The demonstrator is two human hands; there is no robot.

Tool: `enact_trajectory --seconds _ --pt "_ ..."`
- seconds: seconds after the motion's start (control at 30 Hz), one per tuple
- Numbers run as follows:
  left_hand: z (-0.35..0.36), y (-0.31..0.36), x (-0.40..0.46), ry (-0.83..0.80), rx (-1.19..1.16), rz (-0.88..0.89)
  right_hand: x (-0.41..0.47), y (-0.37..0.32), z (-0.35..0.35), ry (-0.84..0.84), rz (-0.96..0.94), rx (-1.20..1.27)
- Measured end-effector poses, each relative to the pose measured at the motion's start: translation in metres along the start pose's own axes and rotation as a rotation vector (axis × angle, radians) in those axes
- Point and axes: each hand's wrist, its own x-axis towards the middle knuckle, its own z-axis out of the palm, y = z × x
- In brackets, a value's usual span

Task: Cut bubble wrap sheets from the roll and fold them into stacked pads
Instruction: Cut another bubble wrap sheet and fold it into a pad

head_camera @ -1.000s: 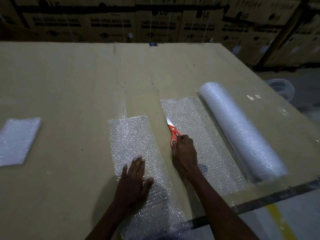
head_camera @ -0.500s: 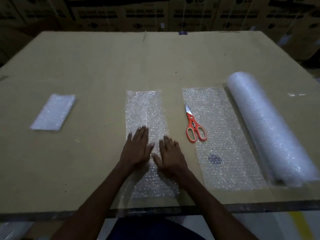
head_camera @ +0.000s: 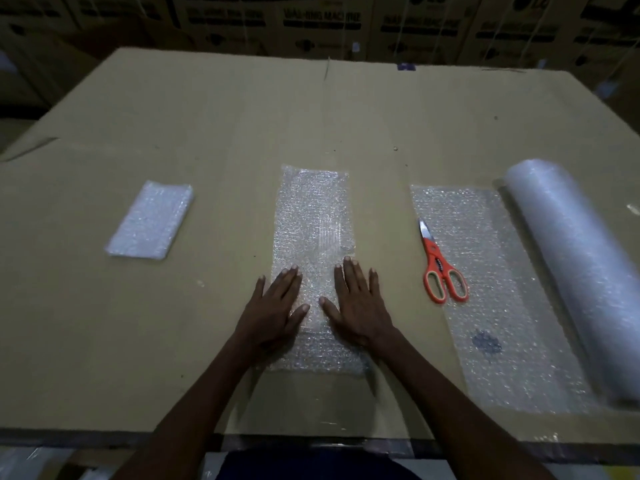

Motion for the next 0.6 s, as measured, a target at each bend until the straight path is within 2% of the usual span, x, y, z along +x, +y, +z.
enact_trajectory --seconds 0.13,0.3,0.4,0.47,0.53,0.6 --pt "-0.003 -0.036 0.000 0.057 0.045 0.059 0.018 -0.021 0.000 -0.025 0.015 -0.032" --pt "0.006 -0.041 0.001 0.167 0.011 0.068 0.019 -0.026 -0.004 -0.046 0.048 -0.003" --pt "-0.001 -0.039 0.001 0.131 -0.012 0.082 0.018 -0.028 -0.014 -0.066 0.059 0.052" --pt "-0.004 -0.041 0.000 0.102 -0.035 0.108 0.011 -0.031 -0.022 0.041 0.021 0.143" --pt "-0.003 -0.043 -0.002 0.105 -0.107 0.132 0.001 -0.033 -0.029 0.228 -0.105 0.209" --pt "0.001 -0.044 -0.013 0.162 -0.160 0.197 -0.017 -0.036 -0.032 0.391 -0.217 0.223"
